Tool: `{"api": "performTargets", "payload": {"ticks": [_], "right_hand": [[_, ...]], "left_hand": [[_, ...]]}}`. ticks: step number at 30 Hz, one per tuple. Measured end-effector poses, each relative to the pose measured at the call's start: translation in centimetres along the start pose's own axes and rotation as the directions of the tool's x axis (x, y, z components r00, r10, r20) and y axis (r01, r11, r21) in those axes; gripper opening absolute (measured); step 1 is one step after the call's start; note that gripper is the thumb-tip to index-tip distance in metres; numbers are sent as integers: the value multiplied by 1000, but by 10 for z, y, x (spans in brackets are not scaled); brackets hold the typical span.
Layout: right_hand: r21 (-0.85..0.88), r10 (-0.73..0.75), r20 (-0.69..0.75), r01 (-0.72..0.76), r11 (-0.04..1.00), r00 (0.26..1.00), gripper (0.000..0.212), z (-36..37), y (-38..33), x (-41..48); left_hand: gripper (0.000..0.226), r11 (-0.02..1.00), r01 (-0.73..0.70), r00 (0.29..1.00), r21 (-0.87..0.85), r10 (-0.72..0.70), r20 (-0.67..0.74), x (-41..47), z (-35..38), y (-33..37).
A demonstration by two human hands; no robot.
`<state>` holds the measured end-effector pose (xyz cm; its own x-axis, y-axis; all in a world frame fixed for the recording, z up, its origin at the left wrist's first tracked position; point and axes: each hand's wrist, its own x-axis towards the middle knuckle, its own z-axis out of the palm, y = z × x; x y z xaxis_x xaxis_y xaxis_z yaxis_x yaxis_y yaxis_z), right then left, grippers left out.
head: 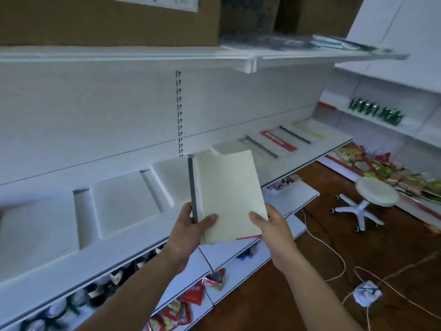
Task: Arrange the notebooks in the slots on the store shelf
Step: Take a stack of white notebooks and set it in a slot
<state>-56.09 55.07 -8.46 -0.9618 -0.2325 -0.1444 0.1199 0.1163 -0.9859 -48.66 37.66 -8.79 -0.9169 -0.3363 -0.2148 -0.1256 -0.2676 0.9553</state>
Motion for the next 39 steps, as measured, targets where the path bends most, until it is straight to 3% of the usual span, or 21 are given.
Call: {"api": "performTargets", "payload": {"ticks": [7, 14, 19, 27, 31, 35, 39], "right_hand": [[10, 51, -126, -50, 999, 991, 18, -148, 7, 49], [6, 78, -167, -79, 997, 983, 16, -210, 11, 135], [-47, 70, -153, -78, 996, 986, 19, -248, -3, 231], [-106, 117, -29, -119, 987, 993, 19, -279, -28, 377], [-204, 130, 86, -111, 973, 988, 14, -265, -30, 436], [-306, 136, 200, -70, 949, 970, 13, -250, -27, 488], [-432, 123, 273, 7, 902, 954, 8, -245, -22, 521]], "left_hand": [[19, 993, 81, 993, 88, -88, 76, 50, 147, -14], [16, 985, 52, 997, 167, -61, 51, 128, 226, -23], [11, 993, 30, 999, 110, -32, 21, 215, 279, -32], [17, 961, -4, 986, 275, 49, -158, 338, 328, -16], [19, 914, 2, 932, 405, 145, -332, 379, 327, -20], [18, 857, 111, 857, 502, 173, -485, 413, 329, -27], [22, 733, 248, 789, 634, 227, -571, 432, 331, -32]]}}
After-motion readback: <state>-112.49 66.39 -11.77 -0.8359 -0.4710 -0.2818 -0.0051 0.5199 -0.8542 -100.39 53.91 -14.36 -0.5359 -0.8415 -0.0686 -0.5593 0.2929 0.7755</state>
